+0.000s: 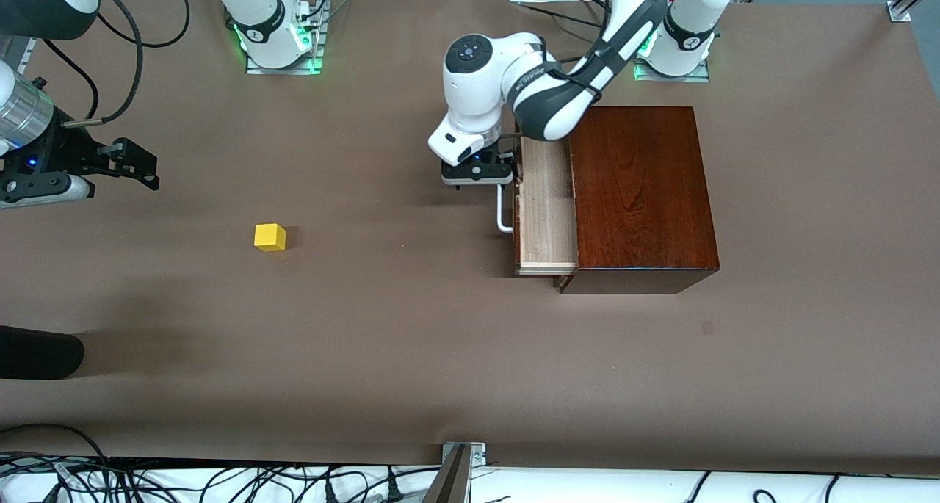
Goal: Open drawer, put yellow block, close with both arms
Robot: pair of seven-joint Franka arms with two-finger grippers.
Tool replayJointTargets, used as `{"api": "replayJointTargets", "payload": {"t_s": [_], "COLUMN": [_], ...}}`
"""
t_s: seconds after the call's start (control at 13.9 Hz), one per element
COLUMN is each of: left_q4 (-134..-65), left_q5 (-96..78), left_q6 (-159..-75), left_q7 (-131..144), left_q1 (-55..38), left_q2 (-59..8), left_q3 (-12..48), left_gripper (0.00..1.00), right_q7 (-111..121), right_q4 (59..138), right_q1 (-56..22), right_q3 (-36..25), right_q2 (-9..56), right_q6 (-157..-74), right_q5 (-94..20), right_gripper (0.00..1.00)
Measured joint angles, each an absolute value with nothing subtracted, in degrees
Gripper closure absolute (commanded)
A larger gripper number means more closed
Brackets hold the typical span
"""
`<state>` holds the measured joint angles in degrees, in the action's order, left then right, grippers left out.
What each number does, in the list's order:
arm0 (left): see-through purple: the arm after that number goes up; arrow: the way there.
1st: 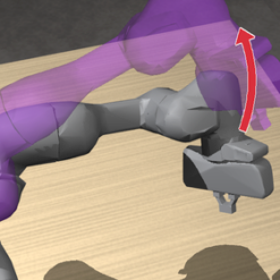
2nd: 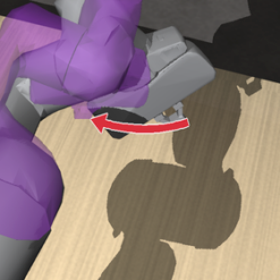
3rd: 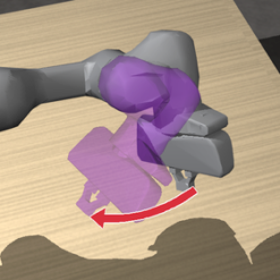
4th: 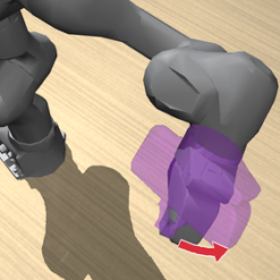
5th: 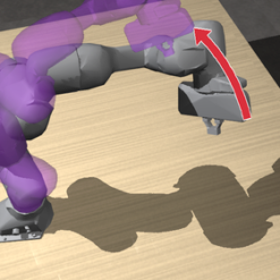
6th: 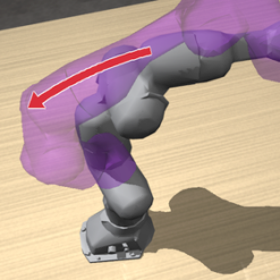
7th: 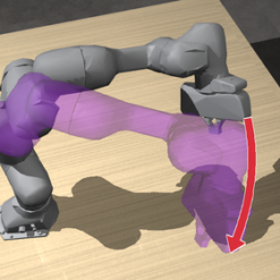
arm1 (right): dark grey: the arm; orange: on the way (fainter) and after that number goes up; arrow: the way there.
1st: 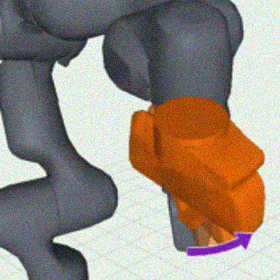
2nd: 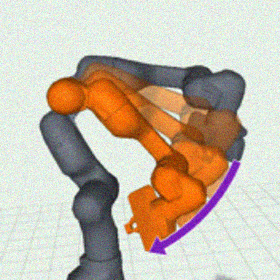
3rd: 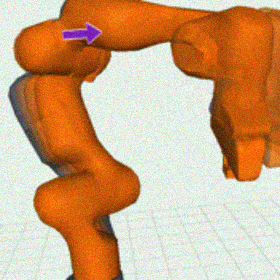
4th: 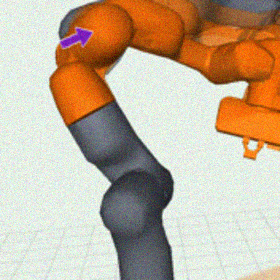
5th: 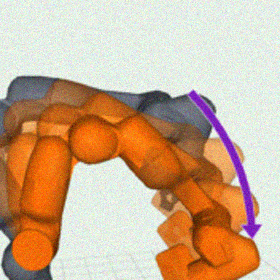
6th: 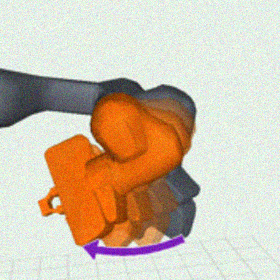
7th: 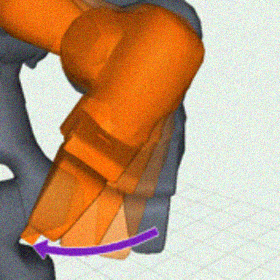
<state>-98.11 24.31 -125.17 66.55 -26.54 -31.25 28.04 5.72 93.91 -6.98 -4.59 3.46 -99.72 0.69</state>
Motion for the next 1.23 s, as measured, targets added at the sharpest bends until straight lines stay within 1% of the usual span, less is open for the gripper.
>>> {"api": "replayJointTargets", "payload": {"t_s": [0.36, 0.65, 0.87, 1.01, 1.23], "left_q4": [-96.03, -91.99, -89.29, -88.74, -88.54], "left_q5": [24.31, 24.3, 23.95, 21.98, 19.11], "left_q6": [-122.83, -114.77, -109.34, -107.39, -102.12], "left_q7": [67.07, 67.09, 66.95, 64.23, 56.39], "left_q1": [-27.17, -26.88, -24.75, -22.04, -16.9], "left_q2": [-31.32, -30.59, -27.53, -24.59, -19.64], "left_q3": [29.03, 29.53, 29.7, 29.87, 29.85], "left_gripper": [0.0, 0.0, 0.0, 0.0, 0.0], "right_q7": [5.72, 5.72, 5.72, 5.72, 5.9], "right_q4": [93.9, 93.89, 93.88, 93.88, 93.89], "right_q1": [-6.97, -6.98, -6.98, -6.98, -7.44], "right_q3": [-4.6, -4.59, -4.58, -4.56, -4.39], "right_q2": [3.46, 3.46, 3.46, 3.49, 4.04], "right_q6": [-99.76, -99.76, -99.76, -99.76, -99.56], "right_q5": [0.7, 0.71, 1.32, 1.77, 1.78], "right_gripper": [0.0, 0.0, 0.0, 0.0, 0.0]}}
